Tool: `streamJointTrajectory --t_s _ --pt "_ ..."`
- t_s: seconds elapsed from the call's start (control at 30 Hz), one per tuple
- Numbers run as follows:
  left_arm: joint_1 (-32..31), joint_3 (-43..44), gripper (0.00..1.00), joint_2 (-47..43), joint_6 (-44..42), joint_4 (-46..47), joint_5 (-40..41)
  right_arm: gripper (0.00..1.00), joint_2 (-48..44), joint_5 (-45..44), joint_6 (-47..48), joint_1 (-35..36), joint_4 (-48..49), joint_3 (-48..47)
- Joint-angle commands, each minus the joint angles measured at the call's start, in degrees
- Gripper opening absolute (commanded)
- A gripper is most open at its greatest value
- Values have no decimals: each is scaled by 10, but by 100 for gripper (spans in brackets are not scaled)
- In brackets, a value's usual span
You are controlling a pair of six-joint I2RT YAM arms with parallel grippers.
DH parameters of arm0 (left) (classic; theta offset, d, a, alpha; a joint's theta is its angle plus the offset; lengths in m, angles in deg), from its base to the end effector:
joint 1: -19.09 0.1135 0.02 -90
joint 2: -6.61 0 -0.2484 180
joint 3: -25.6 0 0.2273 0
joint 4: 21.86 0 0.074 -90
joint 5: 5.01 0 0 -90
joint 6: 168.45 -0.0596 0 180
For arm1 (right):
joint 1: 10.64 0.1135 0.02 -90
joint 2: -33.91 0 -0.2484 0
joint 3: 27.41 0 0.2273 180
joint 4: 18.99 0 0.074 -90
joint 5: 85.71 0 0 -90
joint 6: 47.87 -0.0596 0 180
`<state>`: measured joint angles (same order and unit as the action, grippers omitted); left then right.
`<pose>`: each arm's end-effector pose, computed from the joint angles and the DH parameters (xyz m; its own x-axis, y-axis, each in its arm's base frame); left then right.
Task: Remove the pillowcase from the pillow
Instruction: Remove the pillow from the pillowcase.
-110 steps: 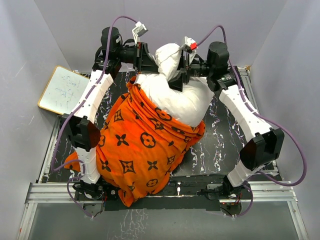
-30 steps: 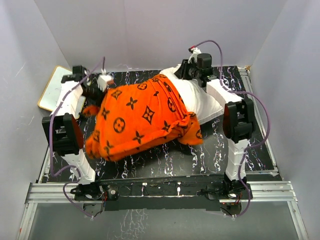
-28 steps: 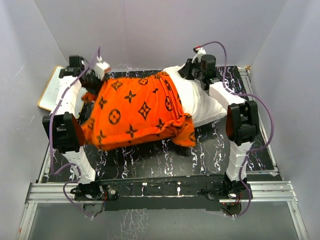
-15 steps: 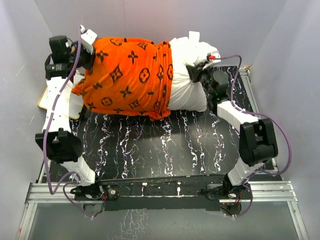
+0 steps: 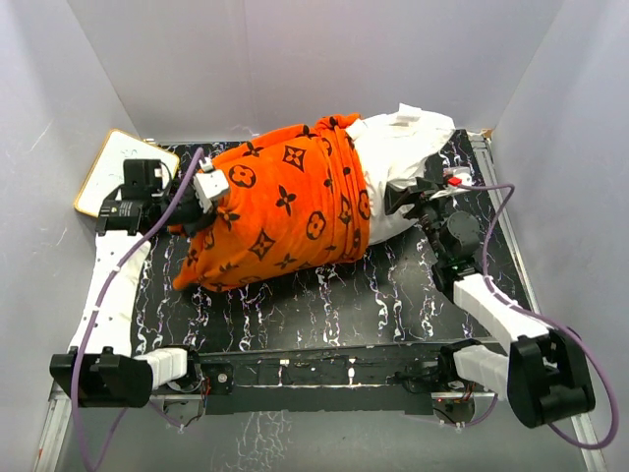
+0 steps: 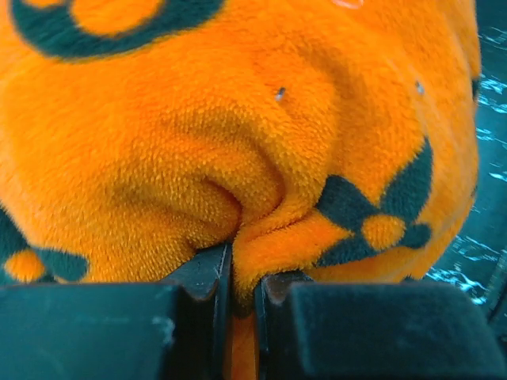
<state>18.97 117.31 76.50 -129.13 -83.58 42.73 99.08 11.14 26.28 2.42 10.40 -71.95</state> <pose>0.2361 -0.0406 0.3555 -0.0061 0.5726 -0.8198 0.8241 0.4672 0.3202 0.2517 0.0657 0.2791 0.0501 0.2900 -0.9557 -0.3668 0.8954 0.2525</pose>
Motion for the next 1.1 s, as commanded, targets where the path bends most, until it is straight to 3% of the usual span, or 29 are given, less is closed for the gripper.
streamJointTrajectory --t_s 0.0,0.13,0.37,0.5,0.7,0.83,0.97,1.07 --pt "-40 -56 0 -24 -52 -118 -82 98 -65 -83 -15 12 -77 -37" --pt "-40 -72 0 -33 -77 -131 -62 98 -66 -115 -36 -25 -180 -120" --pt "-41 -83 0 -47 -103 -164 -68 98 33 -50 -73 -119 -248 -251" --pt "-41 -88 0 -53 -120 -172 -58 98 95 -38 -88 -128 -250 -314" --pt "-42 -84 0 -50 -129 -179 -54 98 212 98 -168 -168 -221 -385" --pt "-42 -84 0 -52 -143 -176 -43 98 247 250 -230 -174 -100 -354" --pt "-42 -72 0 -41 -148 -173 -40 98 292 446 -358 -172 157 -307" --pt "-42 -60 0 -30 -146 -167 -41 98 326 523 -466 -166 310 -298"
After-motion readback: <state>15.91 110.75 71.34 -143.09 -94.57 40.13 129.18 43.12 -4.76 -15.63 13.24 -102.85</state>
